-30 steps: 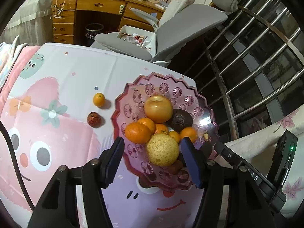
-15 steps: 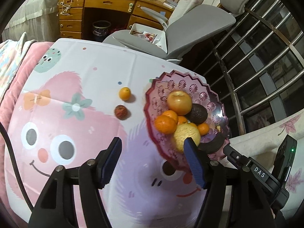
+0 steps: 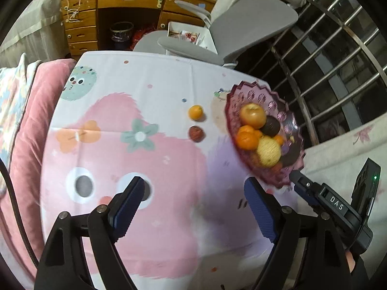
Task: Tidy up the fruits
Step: 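Move the left tool to the last small mandarin while the right tool approaches the last lychee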
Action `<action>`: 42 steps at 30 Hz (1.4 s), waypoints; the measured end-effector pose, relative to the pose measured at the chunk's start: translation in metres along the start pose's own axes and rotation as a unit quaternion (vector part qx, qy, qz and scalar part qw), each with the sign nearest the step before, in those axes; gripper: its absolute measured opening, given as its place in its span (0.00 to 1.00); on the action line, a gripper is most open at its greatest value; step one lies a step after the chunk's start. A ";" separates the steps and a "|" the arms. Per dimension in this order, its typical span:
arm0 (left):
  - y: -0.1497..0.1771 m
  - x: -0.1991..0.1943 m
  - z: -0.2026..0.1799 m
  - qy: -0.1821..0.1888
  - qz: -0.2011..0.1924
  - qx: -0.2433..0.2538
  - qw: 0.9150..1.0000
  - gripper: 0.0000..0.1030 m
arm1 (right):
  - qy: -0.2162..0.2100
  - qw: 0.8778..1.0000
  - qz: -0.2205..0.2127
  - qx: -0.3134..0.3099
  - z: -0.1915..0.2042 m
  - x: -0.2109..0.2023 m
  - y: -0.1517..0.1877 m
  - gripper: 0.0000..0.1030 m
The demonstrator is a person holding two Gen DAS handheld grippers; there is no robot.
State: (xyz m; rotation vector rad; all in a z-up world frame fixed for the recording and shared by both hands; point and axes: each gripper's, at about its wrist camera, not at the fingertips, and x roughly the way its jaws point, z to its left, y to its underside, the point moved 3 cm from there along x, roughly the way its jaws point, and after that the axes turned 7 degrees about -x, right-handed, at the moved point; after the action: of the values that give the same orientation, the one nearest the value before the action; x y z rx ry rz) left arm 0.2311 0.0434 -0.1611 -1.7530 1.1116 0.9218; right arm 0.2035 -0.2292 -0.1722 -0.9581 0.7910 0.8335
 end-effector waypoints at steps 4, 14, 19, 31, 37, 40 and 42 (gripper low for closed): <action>-0.010 -0.004 0.018 -0.011 0.027 0.034 0.999 0.86 | 0.010 1.000 -0.013 0.004 0.027 0.004 0.015 0.57; -0.046 -0.003 0.030 -0.038 0.064 0.143 0.987 0.87 | 0.047 0.997 -0.051 -0.042 0.075 0.014 0.037 0.57; -0.071 0.004 0.018 -0.041 0.070 0.181 0.980 0.90 | 0.048 0.994 -0.062 -0.070 0.089 0.022 0.039 0.57; -0.126 0.070 -0.028 -0.026 0.097 0.228 0.968 0.91 | 0.047 0.970 -0.104 -0.216 0.123 0.063 0.036 0.57; -0.133 0.127 -0.044 -0.032 0.121 0.252 0.960 0.91 | 0.048 0.964 -0.112 -0.238 0.128 0.089 0.034 0.57; -0.131 0.153 -0.045 -0.039 0.130 0.258 0.957 0.91 | 0.046 0.961 -0.113 -0.247 0.128 0.103 0.032 0.57; -0.130 0.166 -0.043 -0.041 0.137 0.259 0.955 0.91 | 0.045 0.961 -0.110 -0.250 0.126 0.113 0.031 0.57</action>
State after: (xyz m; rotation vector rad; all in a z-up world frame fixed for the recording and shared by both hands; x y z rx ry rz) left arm 0.4137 -0.0154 -0.2584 -1.1433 1.4142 0.7659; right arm 0.2530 -0.0763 -0.2350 -1.5137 0.5416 0.8124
